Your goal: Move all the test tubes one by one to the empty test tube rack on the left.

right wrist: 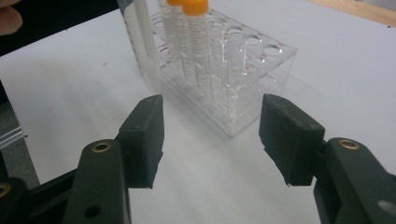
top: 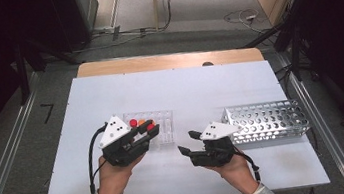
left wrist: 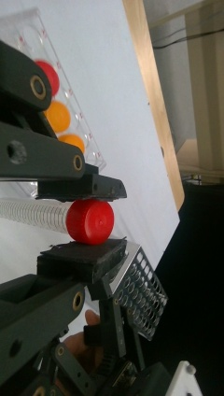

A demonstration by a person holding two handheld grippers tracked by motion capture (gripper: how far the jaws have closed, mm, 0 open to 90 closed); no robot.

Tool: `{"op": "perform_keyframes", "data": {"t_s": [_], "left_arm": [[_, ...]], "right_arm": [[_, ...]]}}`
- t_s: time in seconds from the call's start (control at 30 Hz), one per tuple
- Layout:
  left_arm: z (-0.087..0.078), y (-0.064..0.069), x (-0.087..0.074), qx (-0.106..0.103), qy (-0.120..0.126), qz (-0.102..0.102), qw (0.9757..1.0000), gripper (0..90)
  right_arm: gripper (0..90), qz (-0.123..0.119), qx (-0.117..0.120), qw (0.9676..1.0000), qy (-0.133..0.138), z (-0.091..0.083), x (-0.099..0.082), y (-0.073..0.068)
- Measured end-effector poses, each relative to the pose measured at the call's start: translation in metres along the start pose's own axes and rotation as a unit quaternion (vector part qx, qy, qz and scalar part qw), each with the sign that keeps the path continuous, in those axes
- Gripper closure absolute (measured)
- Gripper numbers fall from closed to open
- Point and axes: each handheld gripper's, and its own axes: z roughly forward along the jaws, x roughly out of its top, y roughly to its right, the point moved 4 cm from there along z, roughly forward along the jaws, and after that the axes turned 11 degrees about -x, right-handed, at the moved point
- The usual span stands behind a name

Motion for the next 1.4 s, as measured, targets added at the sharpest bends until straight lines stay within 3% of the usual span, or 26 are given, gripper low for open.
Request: {"op": "perform_keyframes", "data": {"t_s": [0.37,0.83,1.4], "left_arm": [[-0.028,-0.020,0.009,0.027,0.022,-0.017,0.9992,70.3],[-0.039,-0.029,0.014,0.050,0.033,-0.022,0.9980,70.4],[-0.046,-0.042,0.012,0.083,0.036,-0.023,0.9956,70.4]], "right_arm": [[34.7,0.012,-0.017,0.9998,-0.001,-0.007,-0.004,0.014],[34.2,0.027,-0.032,0.9991,-0.005,-0.017,-0.014,0.031],[34.0,0.035,-0.041,0.9985,-0.001,-0.021,-0.016,0.037]]}}
